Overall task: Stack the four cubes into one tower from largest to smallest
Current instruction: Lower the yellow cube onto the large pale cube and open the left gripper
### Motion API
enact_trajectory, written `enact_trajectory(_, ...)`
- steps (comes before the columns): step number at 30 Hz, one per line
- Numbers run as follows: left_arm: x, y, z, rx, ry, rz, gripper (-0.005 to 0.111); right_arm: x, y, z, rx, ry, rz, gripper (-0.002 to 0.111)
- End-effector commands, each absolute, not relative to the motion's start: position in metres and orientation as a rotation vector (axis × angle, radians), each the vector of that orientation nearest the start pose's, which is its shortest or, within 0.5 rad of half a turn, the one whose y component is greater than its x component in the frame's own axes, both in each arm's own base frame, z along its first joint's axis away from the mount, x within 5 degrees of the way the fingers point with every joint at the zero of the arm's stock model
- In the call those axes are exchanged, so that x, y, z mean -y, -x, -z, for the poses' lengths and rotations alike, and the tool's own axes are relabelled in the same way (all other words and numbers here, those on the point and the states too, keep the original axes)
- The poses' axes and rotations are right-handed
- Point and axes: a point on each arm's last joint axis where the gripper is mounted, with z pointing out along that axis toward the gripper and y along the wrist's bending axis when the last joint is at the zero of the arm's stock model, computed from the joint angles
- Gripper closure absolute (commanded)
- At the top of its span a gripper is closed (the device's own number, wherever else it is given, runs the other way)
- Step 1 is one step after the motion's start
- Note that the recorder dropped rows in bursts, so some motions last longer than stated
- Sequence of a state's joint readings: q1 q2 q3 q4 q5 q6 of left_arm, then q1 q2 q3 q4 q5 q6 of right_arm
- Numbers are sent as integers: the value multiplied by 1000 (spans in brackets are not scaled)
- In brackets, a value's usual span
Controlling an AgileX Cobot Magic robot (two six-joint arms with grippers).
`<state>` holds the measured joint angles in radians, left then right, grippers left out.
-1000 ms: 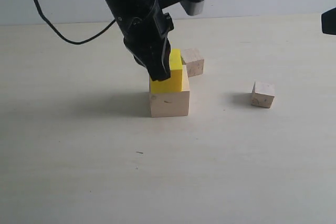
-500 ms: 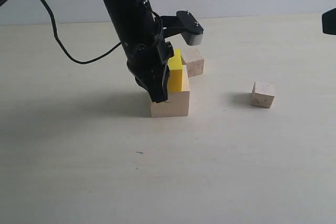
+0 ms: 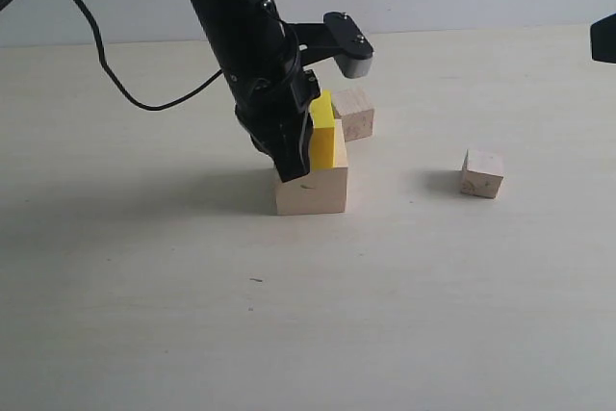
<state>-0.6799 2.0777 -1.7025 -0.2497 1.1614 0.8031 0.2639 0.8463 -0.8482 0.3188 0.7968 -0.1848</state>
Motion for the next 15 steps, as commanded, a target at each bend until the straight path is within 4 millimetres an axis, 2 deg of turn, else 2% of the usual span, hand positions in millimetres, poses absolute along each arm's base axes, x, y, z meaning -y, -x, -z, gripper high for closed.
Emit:
enact_trajectory(1, 289, -321, -212, -2263, -1918, 328, 107, -61, -148, -348, -2225, 372, -410, 108)
enact_trajectory(15, 287, -326, -207, -2257, -1923, 236, 107, -61, -148, -348, -2225, 372, -410, 108)
